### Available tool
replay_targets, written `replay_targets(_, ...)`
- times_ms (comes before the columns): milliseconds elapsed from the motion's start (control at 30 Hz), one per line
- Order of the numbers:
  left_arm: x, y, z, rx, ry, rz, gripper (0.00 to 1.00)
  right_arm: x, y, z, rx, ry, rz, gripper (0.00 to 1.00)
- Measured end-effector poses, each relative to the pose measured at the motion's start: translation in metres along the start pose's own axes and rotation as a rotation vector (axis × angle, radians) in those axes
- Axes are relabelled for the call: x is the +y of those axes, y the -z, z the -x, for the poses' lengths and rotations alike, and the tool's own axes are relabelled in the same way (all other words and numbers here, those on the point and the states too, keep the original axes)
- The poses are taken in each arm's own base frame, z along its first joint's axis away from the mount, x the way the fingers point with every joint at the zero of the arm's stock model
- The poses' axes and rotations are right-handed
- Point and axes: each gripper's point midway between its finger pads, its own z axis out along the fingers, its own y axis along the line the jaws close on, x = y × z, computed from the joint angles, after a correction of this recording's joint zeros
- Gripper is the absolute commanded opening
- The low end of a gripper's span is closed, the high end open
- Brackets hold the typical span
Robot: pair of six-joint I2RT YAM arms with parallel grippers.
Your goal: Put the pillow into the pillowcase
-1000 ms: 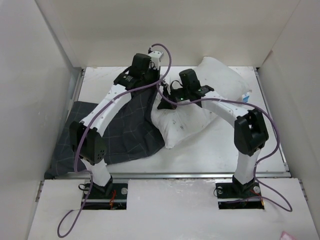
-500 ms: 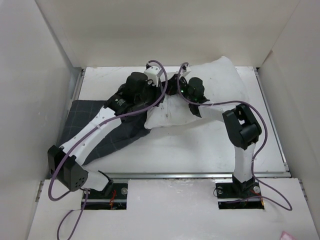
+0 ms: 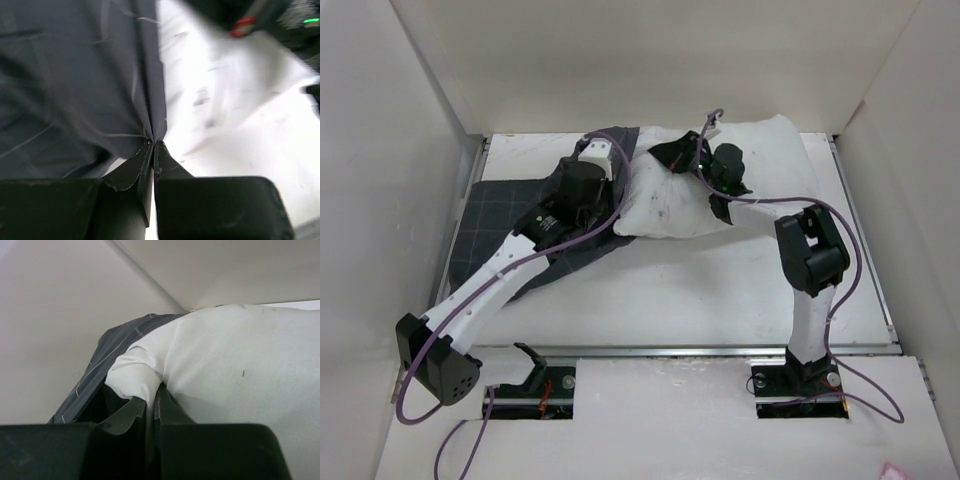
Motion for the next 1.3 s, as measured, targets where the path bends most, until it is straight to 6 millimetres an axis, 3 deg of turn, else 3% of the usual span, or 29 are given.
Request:
replay_targets(133,0.029,0.015,-0.002,-0.030,0.044,0.148,0.00,-0.006,0.009,0.021,0.006,-0.041,0.000,0.00)
replay_targets(300,0.037,0.024,0.004,-0.064,0.066,0.184,0.00,-0.005,0.010,0.050,0.014,-0.070,0.005,0.00)
replay_targets(567,0.024,0.022,0.000,-0.043,0.053,0.110,0.00,-0.006,-0.004,0.077,-0.053,-0.259,-0.110,0.00)
replay_targets(733,-0.001,0.017,0.001,-0.031,0.039,-0.028,0.00,-0.007,-0.020,0.083,-0.151,-0.343,-0.254,0.00)
replay_targets(867,-0.007,0.011,-0.004,-0.009,0.023,-0.061,0.00,-0.002,-0.028,0.080,-0.195,-0.385,-0.304,0.00)
replay_targets(1000,-0.008,0.006,-0.001,-0.023,0.014,-0.058,0.00,-0.006,-0.039,0.071,-0.173,-0.339,-0.320,0.00)
replay_targets(1133,0.002,-0.007,0.008,-0.036,0.028,0.027,0.00,-0.016,-0.034,0.043,-0.110,-0.246,-0.321,0.00)
replay_targets(1300,0.033,-0.015,0.030,-0.086,0.082,0.174,0.00,-0.053,0.002,-0.039,0.103,-0.091,-0.383,0.00)
